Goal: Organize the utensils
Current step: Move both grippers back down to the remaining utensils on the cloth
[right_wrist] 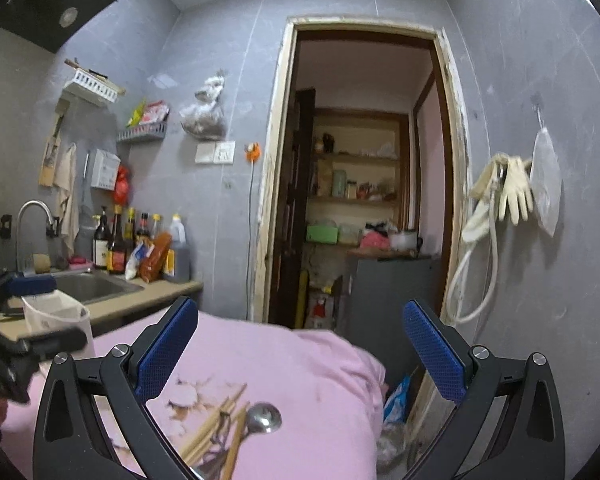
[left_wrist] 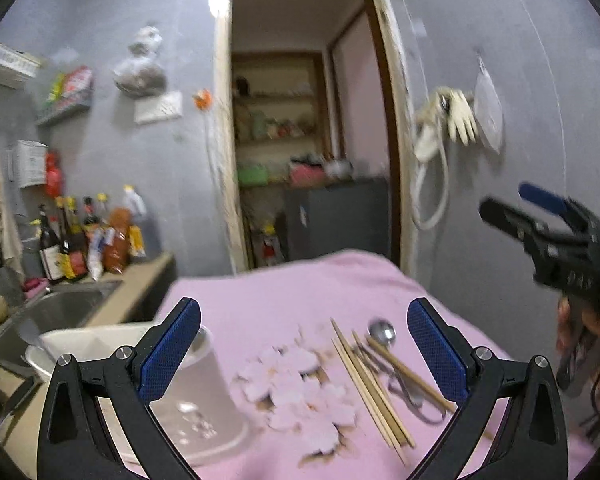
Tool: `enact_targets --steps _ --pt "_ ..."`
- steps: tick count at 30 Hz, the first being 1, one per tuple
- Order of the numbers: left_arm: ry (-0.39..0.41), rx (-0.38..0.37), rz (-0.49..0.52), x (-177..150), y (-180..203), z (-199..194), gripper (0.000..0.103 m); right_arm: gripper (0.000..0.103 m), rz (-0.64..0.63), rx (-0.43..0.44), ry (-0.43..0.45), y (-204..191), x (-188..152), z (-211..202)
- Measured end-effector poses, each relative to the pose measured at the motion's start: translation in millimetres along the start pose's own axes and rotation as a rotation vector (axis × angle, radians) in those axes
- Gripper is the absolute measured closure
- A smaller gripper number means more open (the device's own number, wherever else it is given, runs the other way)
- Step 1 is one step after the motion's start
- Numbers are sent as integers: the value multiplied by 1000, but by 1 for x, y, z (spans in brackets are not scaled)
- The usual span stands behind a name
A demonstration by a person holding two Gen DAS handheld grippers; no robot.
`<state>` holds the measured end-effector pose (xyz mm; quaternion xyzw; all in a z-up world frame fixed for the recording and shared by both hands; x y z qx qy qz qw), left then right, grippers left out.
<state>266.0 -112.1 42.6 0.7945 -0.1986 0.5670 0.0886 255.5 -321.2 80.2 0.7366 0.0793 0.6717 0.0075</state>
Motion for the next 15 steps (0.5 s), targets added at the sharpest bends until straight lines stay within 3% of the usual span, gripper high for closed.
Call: enact_targets --steps 2,5,7,9,15 --pt "-46 -23 10 -8 7 10 2 1 10 6 -32 6 -8 5" --pt "-132 -62 11 -21 18 29 4 13 15 21 -101 9 -19 16" --pt "-196 -88 16 -31 25 41 13 20 18 42 -173 10 -29 28" --pt "-265 -103 28 -41 31 55 29 30 25 65 -239 10 -38 39" --pt "-458 -147 14 -67 33 94 52 49 39 126 -469 9 -69 74"
Point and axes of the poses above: each gripper's, at about its wrist camera, not at the fingertips, and z roughly the way its jaws point, y to its right, x to its top, the point moved 5 cm from there along z, roughly the way its jaws point, and after that the axes turned 4 degrees about -y, right-handed, at the moved point
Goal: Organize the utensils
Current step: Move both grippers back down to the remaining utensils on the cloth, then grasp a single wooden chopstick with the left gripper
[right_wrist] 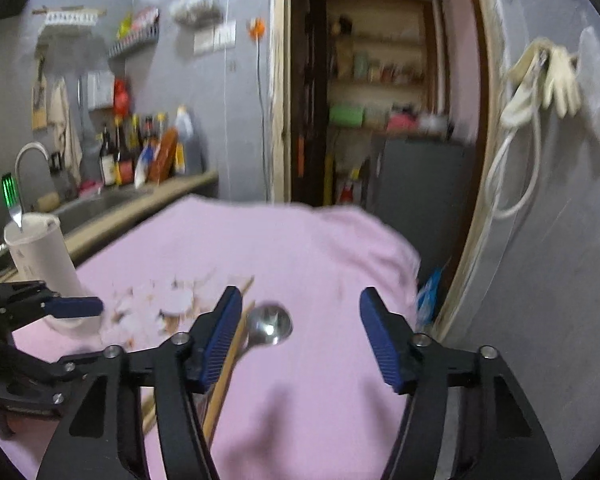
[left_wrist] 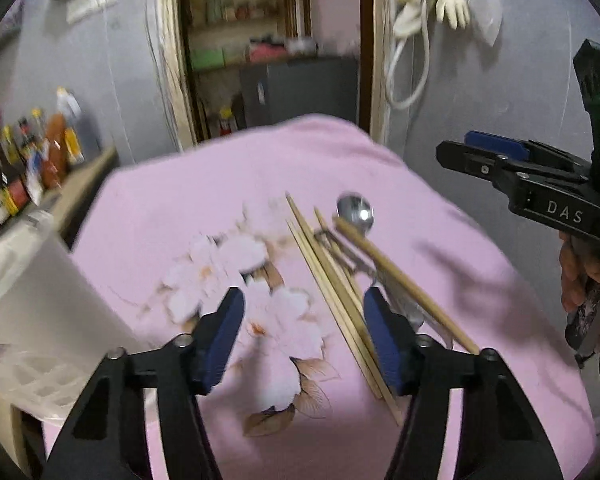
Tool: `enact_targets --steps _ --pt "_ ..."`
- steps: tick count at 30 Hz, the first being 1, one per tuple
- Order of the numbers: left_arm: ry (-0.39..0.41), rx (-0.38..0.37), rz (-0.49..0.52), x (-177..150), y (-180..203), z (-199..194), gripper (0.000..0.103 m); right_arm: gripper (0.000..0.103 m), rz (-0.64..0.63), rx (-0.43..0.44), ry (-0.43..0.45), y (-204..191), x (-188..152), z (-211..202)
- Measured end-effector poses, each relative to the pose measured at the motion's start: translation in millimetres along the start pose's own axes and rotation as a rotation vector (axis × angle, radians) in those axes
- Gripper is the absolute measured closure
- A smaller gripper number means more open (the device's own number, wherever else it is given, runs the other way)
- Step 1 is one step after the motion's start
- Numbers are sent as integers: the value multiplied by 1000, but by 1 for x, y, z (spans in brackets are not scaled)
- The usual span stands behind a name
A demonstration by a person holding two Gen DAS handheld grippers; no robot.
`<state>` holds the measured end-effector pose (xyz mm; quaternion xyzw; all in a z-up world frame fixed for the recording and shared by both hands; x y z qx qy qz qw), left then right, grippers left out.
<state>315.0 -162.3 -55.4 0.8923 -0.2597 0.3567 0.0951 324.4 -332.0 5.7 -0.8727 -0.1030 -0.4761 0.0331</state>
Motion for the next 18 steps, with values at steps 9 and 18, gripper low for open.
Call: enact_targets --steps 9,18 --pt "-171 -53 -28 -1 -5 45 68 55 -81 33 -209 -2 -22 45" --pt "-200 -67 -65 10 -13 61 79 55 -91 49 -256 1 -23 55"
Point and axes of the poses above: each gripper's, at about its wrist camera, not at the fingertips, and z roughly the way its jaws point, y to its right, x to its top, the point moved 5 cm from there along z, roughly the way its jaws point, and after that the axes turned 4 degrees about -y, right-handed, at the moved point
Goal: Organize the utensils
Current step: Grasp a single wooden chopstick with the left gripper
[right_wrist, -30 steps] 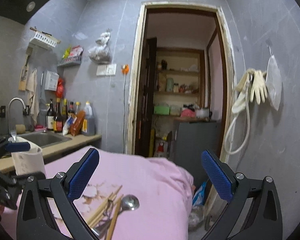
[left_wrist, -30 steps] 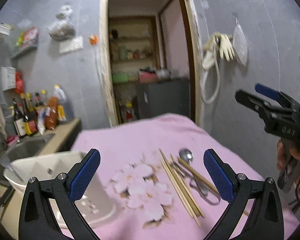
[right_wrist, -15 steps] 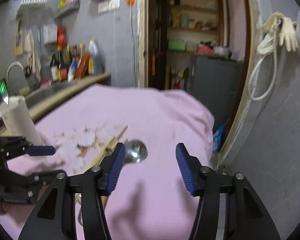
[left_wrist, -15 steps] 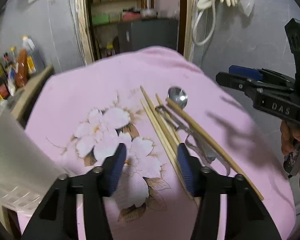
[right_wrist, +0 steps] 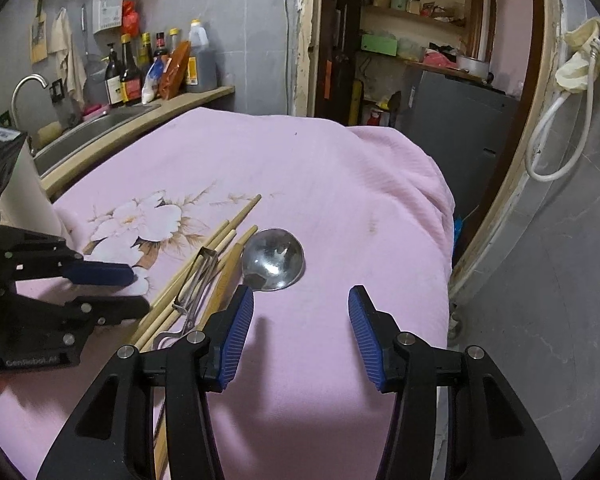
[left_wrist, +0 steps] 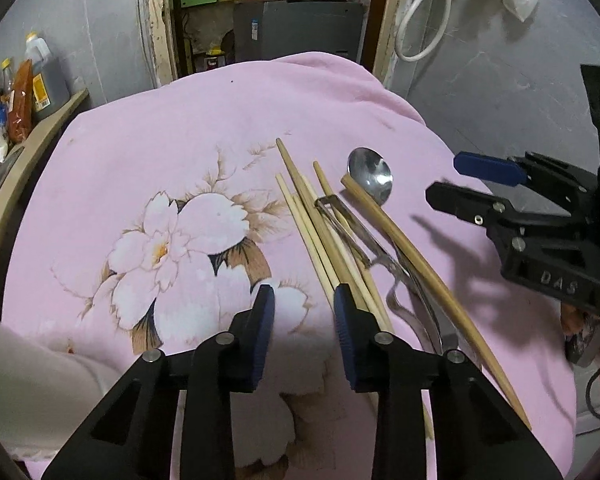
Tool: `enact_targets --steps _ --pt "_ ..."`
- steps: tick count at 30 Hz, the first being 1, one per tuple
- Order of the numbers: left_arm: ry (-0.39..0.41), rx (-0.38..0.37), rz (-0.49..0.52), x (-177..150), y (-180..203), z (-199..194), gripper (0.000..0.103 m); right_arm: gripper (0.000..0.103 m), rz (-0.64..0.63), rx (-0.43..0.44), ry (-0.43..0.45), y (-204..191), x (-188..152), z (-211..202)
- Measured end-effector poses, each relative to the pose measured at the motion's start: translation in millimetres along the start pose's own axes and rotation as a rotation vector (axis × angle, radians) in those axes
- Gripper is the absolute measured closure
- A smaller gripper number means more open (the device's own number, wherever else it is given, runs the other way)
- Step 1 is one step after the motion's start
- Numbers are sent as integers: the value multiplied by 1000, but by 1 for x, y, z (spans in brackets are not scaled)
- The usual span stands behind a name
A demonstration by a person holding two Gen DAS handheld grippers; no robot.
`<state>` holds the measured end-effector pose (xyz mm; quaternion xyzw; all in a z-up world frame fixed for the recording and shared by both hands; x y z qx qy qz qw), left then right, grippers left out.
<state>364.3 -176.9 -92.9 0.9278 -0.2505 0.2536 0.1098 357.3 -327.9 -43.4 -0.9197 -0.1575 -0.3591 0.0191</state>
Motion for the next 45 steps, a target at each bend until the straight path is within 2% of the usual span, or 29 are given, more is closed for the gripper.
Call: enact_targets --steps 5,8,14,18,25,34,42,45 --pt "-17 -3 -31 12 -4 7 83 55 5 8 -20 0 2 7" --pt "-31 -29 -32 16 -1 9 83 55 4 10 -29 1 3 9" --pt "-41 -35 -39 22 -2 12 84 55 13 16 -39 2 4 12" --pt "-51 -52 -73 29 -5 16 93 55 13 13 -46 1 3 14" --pt "-61 24 -35 32 3 21 97 55 6 13 -76 -1 3 20" --pt "-38 40 -131 9 -16 5 100 55 -71 6 -109 -15 6 31" --pt "-29 26 -170 -12 -18 -13 100 55 -27 73 -153 -18 18 48" --pt "-27 15 -185 -13 -19 -13 100 55 -60 62 -158 -27 18 50"
Point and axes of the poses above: each gripper's, at about its wrist camera, not at the fingertips, and z roughly the way its jaws point, y to its right, x to its top, the point moved 5 cm from there along z, roughly the way its jaws point, and after that the axes turned 4 degrees about -y, right-handed, at the moved point
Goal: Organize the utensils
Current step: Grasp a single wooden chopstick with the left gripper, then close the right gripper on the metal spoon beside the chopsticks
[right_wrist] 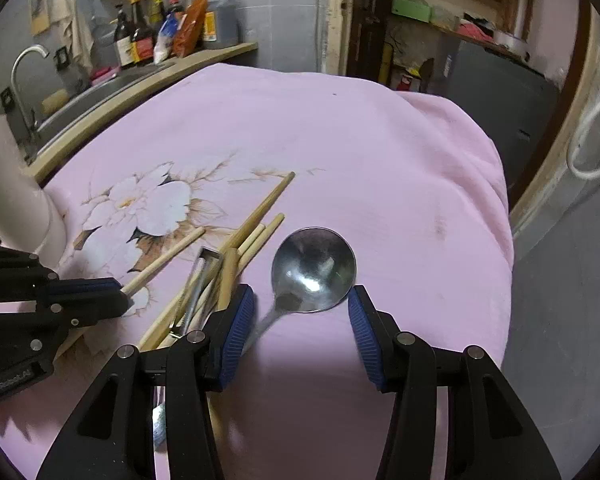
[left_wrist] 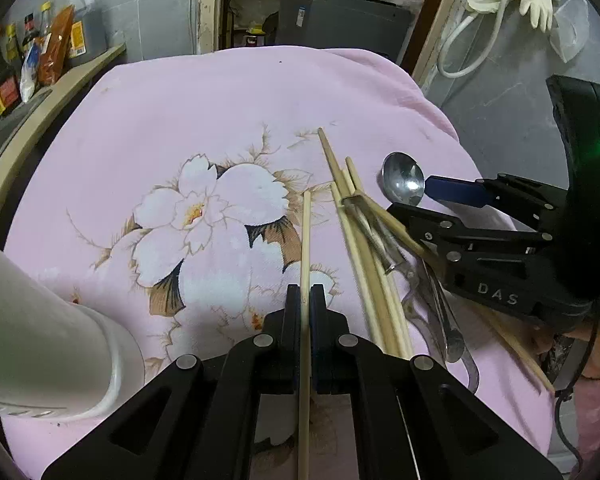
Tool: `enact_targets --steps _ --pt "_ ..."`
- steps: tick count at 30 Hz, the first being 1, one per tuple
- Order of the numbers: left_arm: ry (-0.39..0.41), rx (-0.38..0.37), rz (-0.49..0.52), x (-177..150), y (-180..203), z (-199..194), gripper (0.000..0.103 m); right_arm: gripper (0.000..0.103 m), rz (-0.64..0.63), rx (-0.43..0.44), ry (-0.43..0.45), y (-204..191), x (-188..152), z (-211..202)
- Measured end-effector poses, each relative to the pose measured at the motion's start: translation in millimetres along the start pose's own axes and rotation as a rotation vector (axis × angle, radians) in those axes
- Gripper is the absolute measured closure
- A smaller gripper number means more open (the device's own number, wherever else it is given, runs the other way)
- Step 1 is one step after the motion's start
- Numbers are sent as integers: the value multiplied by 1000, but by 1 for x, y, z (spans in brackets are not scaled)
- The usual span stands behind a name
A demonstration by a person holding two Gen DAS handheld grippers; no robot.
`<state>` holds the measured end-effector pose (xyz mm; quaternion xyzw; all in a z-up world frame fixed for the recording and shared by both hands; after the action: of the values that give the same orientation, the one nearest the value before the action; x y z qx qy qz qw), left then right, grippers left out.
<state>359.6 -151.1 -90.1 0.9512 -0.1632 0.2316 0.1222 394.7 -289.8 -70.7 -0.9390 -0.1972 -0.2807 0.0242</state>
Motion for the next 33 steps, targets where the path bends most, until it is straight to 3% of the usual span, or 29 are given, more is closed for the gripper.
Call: enact_targets --steps 7,9,13,17,18,21,24,33 --pt "-64 -6 30 8 4 6 100 56 105 86 -27 13 2 10" --pt "-81 -14 34 11 3 8 100 64 107 73 -23 12 3 11" --pt "-82 -15 25 13 4 8 100 69 98 50 -8 10 3 8" --pt "-8 2 32 4 7 1 101 97 65 -9 49 5 3 -4" --pt "14 4 36 1 8 -2 101 98 50 -26 78 2 3 -10" --pt "68 13 48 -5 11 -14 101 98 11 -57 110 -3 4 -15" --pt "59 2 30 -9 10 -17 101 98 8 -61 103 -4 6 -12" --pt "34 -27 -33 -14 -4 -14 101 88 11 56 31 -7 7 1"
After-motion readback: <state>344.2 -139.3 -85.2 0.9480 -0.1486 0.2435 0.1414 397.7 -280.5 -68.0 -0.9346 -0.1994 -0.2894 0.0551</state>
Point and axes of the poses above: each gripper's, at about its wrist camera, not at the fingertips, and z roughly the way its jaws point, y to its right, x to its top, the point moved 5 cm from there along z, roughly the way its jaws point, and after that the axes turned 4 degrees about -y, right-handed, at the moved point
